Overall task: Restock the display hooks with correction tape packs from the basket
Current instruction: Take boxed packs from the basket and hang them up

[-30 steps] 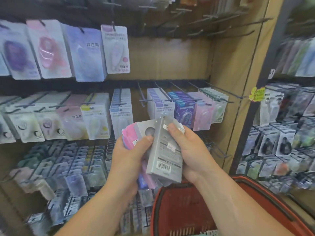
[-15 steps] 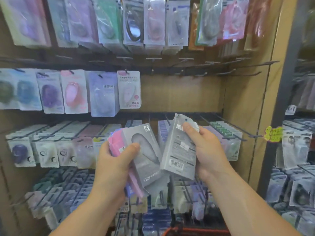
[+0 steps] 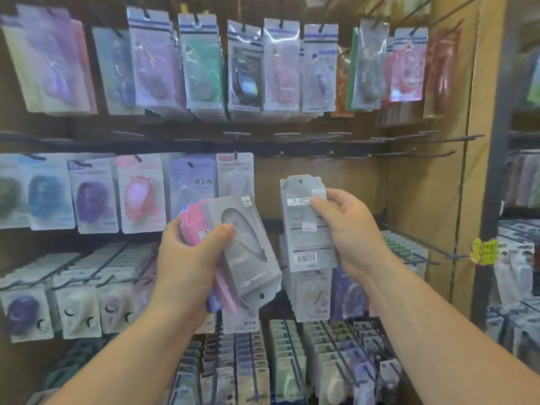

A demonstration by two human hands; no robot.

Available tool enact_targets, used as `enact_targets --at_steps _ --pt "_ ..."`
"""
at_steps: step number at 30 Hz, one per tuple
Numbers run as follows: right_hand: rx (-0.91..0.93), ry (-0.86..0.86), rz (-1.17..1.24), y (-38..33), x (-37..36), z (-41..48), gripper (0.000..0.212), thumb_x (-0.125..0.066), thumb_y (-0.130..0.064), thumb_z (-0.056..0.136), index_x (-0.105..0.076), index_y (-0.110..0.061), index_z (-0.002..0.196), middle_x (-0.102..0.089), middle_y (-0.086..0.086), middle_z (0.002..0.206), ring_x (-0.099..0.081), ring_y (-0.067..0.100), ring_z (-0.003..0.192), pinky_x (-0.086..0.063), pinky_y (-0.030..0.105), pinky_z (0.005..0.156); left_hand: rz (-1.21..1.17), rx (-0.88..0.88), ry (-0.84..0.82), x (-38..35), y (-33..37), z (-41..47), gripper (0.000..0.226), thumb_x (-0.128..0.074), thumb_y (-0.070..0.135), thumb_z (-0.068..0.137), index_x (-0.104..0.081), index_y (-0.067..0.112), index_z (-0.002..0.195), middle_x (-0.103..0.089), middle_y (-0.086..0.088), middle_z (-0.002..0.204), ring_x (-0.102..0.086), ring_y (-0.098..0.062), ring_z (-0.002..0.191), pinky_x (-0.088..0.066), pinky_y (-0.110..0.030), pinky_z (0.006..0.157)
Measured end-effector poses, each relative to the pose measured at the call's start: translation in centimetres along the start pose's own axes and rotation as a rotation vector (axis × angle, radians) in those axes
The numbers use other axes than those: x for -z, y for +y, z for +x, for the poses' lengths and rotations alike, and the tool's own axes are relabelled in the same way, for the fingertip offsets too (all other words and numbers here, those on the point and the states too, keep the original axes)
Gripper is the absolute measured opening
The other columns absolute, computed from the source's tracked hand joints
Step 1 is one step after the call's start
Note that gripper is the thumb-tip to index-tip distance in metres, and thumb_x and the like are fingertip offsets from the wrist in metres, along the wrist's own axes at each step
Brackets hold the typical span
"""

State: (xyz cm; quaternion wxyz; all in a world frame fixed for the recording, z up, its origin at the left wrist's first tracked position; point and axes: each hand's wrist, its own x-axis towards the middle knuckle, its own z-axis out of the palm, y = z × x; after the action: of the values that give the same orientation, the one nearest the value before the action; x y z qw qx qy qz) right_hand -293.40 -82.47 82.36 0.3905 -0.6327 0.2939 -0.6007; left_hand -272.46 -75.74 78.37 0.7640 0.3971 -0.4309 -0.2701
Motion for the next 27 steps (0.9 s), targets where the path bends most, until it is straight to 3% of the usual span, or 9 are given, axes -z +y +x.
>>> enact_targets --at_steps 2,6,8,11,14,17,22,27 --pt "0.052 0.102 -0.007 0.1 -1.0 0.0 0.022 -0.066 -0.029 0.099 -0.060 -0.024 0.120 -0.076 -0.010 0.101 -0.075 0.008 0.091 -0.062 0.026 0.067 0.037 -0.010 -0.001 -0.1 -0.2 0.4 0.070 -0.083 0.049 0.050 -0.064 0.029 0.114 -0.076 -0.007 0.107 -0.078 -0.029 0.093 -0.063 -0.057 0.083" --pt "0.124 0.145 -0.014 0.1 -3.3 -0.8 0.021 -0.072 -0.036 0.094 -0.060 -0.027 0.108 -0.074 -0.003 0.101 -0.075 0.014 0.089 -0.065 0.045 0.077 0.075 -0.008 -0.004 -1.3 -0.7 1.1 0.063 -0.084 0.049 0.052 -0.063 0.036 0.110 -0.075 0.001 0.106 -0.077 -0.025 0.094 -0.065 -0.058 0.078" --pt "0.073 0.103 0.018 0.2 -3.9 -1.3 0.023 -0.070 -0.040 0.095 -0.062 -0.024 0.109 -0.075 -0.001 0.100 -0.076 0.018 0.090 -0.064 0.051 0.080 0.057 0.005 0.003 -2.1 -0.8 1.4 0.067 -0.083 0.052 0.050 -0.063 0.035 0.111 -0.075 0.001 0.108 -0.077 -0.025 0.095 -0.064 -0.057 0.081" --pt "-0.065 -0.020 0.139 0.2 -3.8 -1.7 0.034 -0.050 -0.045 0.105 -0.065 -0.017 0.117 -0.076 0.007 0.105 -0.075 0.024 0.097 -0.062 0.052 0.086 0.045 0.007 0.002 -2.9 -0.7 1.7 0.067 -0.082 0.052 0.050 -0.063 0.034 0.111 -0.075 -0.001 0.108 -0.076 -0.028 0.097 -0.064 -0.059 0.081" --pt "-0.075 -0.070 0.216 0.5 -2.3 -1.5 0.034 -0.039 -0.026 0.110 -0.071 -0.013 0.114 -0.075 0.012 0.108 -0.072 0.029 0.102 -0.060 0.049 0.088 0.031 -0.011 -0.018 -3.5 -0.5 1.7 0.071 -0.081 0.052 0.049 -0.064 0.029 0.115 -0.075 -0.003 0.109 -0.076 -0.029 0.098 -0.065 -0.058 0.081" --pt "-0.079 -0.159 0.291 0.6 -0.9 -1.2 0.027 -0.043 -0.014 0.108 -0.069 -0.016 0.117 -0.075 0.011 0.110 -0.069 0.030 0.103 -0.056 0.049 0.090 -0.016 -0.008 -0.050 -4.0 -0.1 1.6 0.075 -0.081 0.050 0.048 -0.064 0.025 0.116 -0.076 -0.005 0.110 -0.077 -0.027 0.098 -0.063 -0.056 0.086" --pt "-0.116 -0.338 0.288 1.3 -0.3 -0.6 0.039 -0.046 -0.036 0.109 -0.058 -0.020 0.143 -0.065 0.015 0.137 -0.060 0.038 0.128 -0.043 0.063 0.111 -0.027 -0.009 -0.095 -4.4 0.3 1.8 0.073 -0.081 0.048 0.050 -0.065 0.024 0.117 -0.077 -0.008 0.110 -0.078 -0.030 0.097 -0.063 -0.060 0.085" --pt "-0.140 -0.310 0.132 1.4 -0.2 0.7 0.040 -0.053 -0.035 0.104 -0.066 -0.008 0.130 -0.072 0.017 0.123 -0.067 0.039 0.118 -0.049 0.061 0.105 -0.025 -0.009 -0.057 -3.5 0.0 2.4 0.070 -0.082 0.046 0.050 -0.065 0.026 0.114 -0.077 -0.006 0.108 -0.078 -0.029 0.096 -0.064 -0.057 0.084"
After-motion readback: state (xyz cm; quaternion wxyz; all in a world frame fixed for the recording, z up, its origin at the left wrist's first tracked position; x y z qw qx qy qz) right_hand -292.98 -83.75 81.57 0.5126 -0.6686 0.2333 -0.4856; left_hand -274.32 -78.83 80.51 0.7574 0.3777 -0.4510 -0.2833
